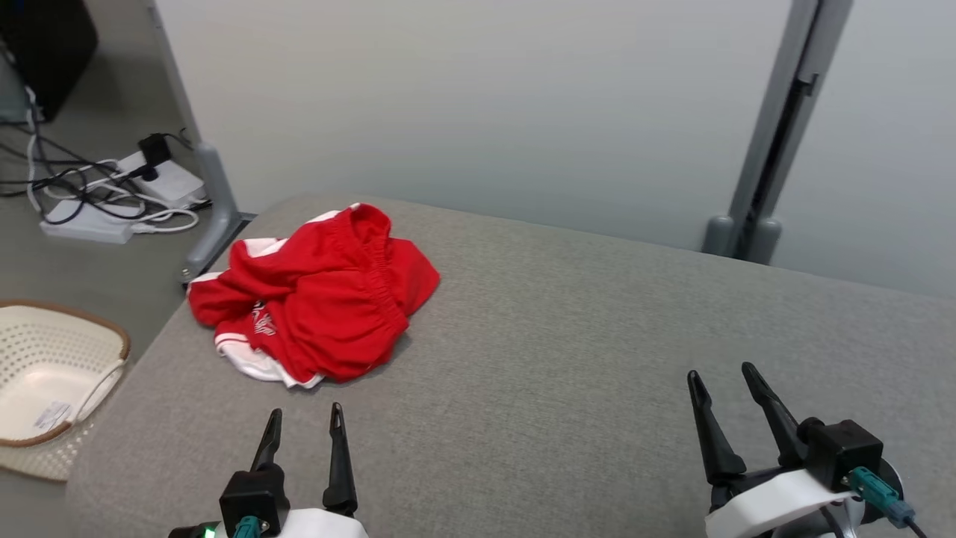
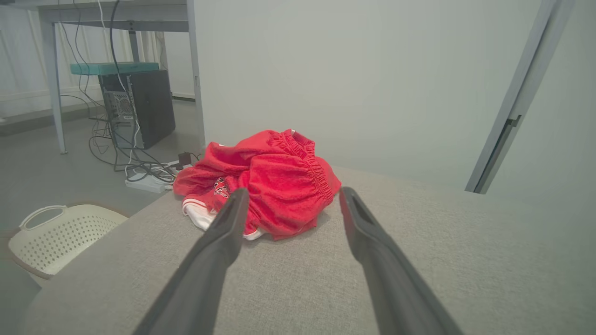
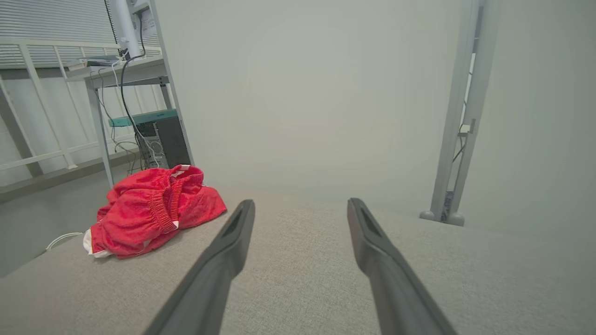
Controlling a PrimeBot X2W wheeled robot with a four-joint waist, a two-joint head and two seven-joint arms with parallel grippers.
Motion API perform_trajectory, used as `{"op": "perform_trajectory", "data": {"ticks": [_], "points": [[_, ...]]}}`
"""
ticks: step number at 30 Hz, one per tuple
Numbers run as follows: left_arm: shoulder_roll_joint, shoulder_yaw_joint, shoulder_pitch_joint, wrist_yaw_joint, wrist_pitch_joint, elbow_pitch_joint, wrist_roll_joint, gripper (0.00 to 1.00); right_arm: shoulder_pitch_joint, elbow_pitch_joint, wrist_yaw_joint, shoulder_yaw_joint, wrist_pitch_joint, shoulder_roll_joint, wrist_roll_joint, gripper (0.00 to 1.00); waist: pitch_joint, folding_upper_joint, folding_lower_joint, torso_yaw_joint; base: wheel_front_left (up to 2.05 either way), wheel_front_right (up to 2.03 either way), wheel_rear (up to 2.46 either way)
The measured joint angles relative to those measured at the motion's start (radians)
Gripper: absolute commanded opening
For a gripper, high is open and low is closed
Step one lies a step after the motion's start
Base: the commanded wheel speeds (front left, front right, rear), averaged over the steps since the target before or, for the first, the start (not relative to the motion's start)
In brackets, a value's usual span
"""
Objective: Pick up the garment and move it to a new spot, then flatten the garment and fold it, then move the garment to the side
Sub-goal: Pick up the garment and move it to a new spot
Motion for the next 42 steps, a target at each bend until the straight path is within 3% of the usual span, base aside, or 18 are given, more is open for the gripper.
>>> {"op": "perform_trajectory", "data": {"ticks": [6, 12, 20, 30, 35, 42], "points": [[0.000, 0.040, 0.006, -0.010, -0.001, -0.010, 0.012, 1.00, -0.006, -0.016, 0.000, 0.046, 0.000, 0.001, 0.021, 1.00, -0.002, 0.0000, 0.0000, 0.101, 0.00, 0.00, 0.00], [0.001, 0.061, 0.012, 0.013, -0.001, -0.062, 0.011, 1.00, -0.047, -0.021, 0.000, 0.097, 0.000, 0.001, 0.025, 1.00, 0.031, 0.0000, 0.0000, 0.150, 0.00, 0.00, 0.00], [0.000, 0.060, 0.029, 0.041, -0.001, -0.100, 0.011, 1.00, -0.078, -0.014, 0.000, 0.131, 0.000, 0.001, 0.025, 1.00, 0.059, 0.0000, 0.0000, 0.175, 0.00, 0.00, 0.00], [0.000, 0.061, 0.032, 0.045, -0.001, -0.099, 0.010, 1.00, -0.079, 0.001, 0.000, 0.123, 0.000, 0.001, 0.025, 1.00, 0.050, 0.0000, 0.0000, 0.166, 0.00, 0.00, 0.00], [0.000, 0.059, 0.031, 0.036, -0.001, -0.078, 0.010, 1.00, -0.070, -0.001, 0.000, 0.108, 0.000, 0.001, 0.025, 1.00, 0.042, 0.0000, 0.0000, 0.160, 0.00, 0.00, 0.00], [0.000, 0.066, 0.015, -0.054, -0.001, -0.055, -0.030, 1.00, -0.045, -0.011, 0.000, 0.072, 0.000, 0.001, 0.015, 1.00, 0.037, 0.0000, 0.0000, 0.156, 0.00, 0.00, 0.00]]}}
